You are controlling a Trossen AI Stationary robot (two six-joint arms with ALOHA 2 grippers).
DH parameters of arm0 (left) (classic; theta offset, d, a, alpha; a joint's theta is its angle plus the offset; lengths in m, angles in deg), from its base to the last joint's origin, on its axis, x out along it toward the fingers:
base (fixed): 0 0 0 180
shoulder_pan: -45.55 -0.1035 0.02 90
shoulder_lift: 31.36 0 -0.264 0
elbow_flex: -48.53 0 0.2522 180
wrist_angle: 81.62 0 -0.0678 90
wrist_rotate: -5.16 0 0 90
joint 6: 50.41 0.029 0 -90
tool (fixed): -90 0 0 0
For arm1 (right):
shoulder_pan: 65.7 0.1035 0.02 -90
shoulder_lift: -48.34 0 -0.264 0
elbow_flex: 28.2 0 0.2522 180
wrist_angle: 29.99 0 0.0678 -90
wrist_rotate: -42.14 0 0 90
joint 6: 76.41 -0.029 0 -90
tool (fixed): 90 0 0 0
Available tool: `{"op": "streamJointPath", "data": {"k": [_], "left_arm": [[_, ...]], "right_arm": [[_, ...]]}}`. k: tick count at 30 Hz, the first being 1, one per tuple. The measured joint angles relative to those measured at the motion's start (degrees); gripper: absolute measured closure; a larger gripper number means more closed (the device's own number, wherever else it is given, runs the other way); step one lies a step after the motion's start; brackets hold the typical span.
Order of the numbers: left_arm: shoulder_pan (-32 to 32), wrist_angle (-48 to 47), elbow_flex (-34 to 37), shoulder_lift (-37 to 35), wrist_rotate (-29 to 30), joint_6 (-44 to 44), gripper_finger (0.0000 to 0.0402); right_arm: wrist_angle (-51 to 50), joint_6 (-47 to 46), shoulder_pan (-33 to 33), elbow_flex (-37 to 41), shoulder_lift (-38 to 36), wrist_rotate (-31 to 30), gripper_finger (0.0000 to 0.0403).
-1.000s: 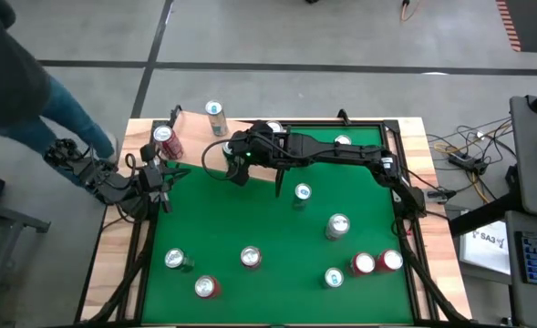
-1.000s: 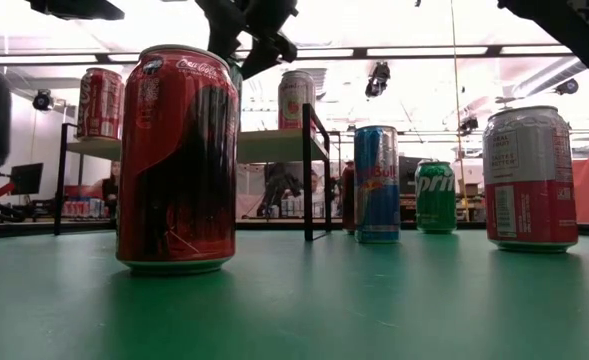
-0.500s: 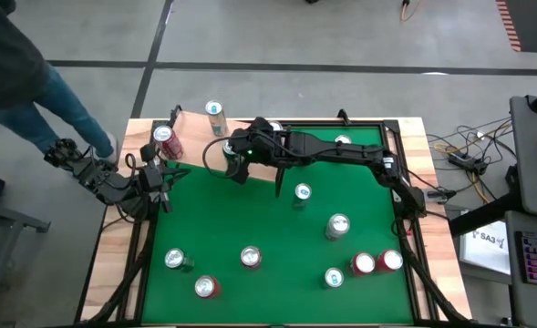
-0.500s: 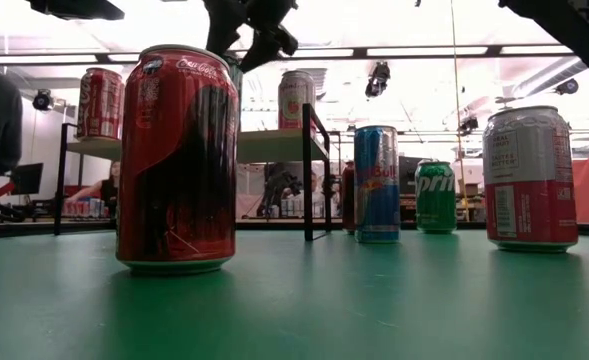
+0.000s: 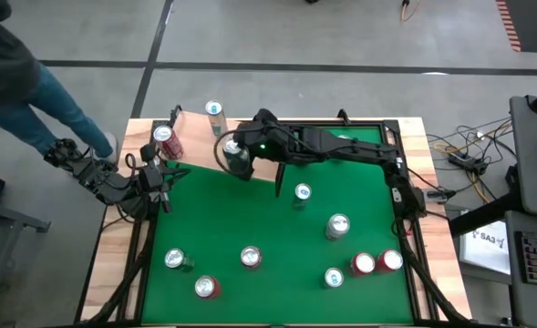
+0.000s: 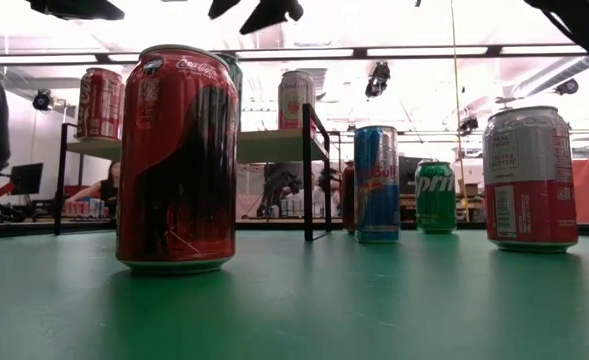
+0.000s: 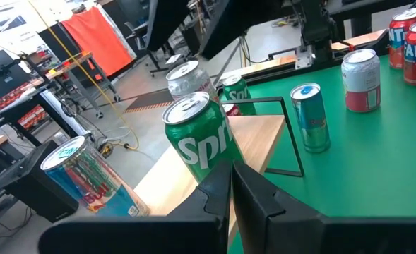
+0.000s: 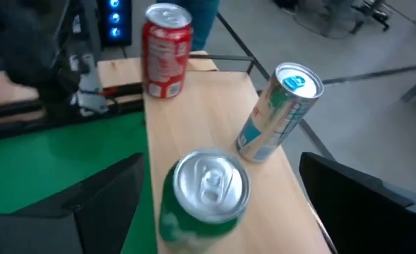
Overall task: Place canned beverage on shelf
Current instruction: Put the green soda can on the shelf
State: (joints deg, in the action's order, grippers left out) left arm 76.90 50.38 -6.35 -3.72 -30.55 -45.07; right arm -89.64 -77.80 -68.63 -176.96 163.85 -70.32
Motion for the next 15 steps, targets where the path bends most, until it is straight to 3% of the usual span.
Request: {"op": "streamJointPath", "data": {"k": [7,15], "left_arm": [[0.0,0.2,0.0,0.0,0.0,0.0,0.0402],[0.0,1.2,0.0,0.0,0.0,0.2,0.0402]], "right_arm": [[-6.3,1.4,2.0,0.0,-1.8,0.3,0.0088],[-11.3,0.4,1.9,0.4,-1.9,0.2,0.0200]]}}
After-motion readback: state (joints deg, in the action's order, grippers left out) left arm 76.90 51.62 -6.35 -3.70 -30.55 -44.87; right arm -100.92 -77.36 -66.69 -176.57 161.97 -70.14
